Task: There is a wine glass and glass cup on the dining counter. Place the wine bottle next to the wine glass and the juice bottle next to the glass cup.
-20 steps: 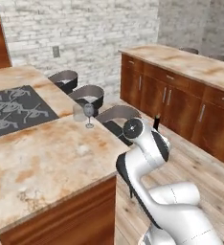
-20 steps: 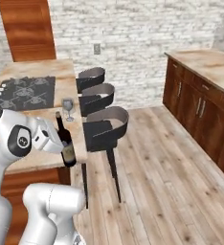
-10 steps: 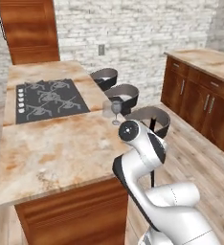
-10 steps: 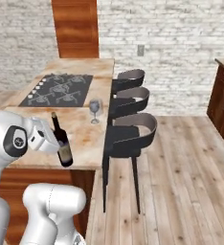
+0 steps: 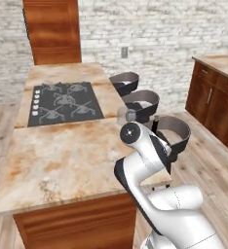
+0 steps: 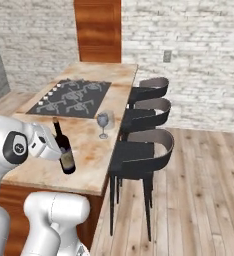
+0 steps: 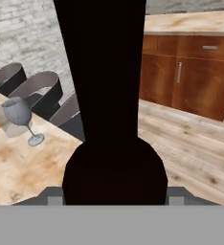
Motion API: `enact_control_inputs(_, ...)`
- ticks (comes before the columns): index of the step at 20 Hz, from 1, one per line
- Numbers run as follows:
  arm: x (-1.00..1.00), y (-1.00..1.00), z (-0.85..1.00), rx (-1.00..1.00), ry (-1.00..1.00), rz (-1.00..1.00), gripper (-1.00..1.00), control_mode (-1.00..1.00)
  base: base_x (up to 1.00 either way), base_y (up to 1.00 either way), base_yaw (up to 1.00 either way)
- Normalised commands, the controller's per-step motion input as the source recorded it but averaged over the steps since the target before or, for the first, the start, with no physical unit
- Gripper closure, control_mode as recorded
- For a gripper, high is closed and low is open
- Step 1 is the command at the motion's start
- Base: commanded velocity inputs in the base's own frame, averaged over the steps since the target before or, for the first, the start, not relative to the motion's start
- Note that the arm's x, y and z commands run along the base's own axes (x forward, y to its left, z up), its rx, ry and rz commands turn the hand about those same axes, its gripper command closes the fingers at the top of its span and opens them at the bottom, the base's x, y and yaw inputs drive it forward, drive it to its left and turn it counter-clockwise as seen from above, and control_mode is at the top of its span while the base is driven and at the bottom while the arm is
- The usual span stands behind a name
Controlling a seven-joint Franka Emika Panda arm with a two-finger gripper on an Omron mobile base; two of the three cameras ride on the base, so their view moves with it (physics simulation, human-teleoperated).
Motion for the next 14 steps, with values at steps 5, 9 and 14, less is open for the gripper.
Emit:
enact_control_inputs(5,0.0,0.0,0.0,0.0,0.0,0.0,1.0,1.0,0.48,-0.33,0.25)
enact_control_inputs(9,0.0,0.0,0.0,0.0,0.0,0.0,1.0,1.0,0.31,-0.28,0.19)
enact_control_inputs(14,0.0,0.0,0.0,0.0,0.0,0.0,1.0,1.0,0.08,-0.06,0.01)
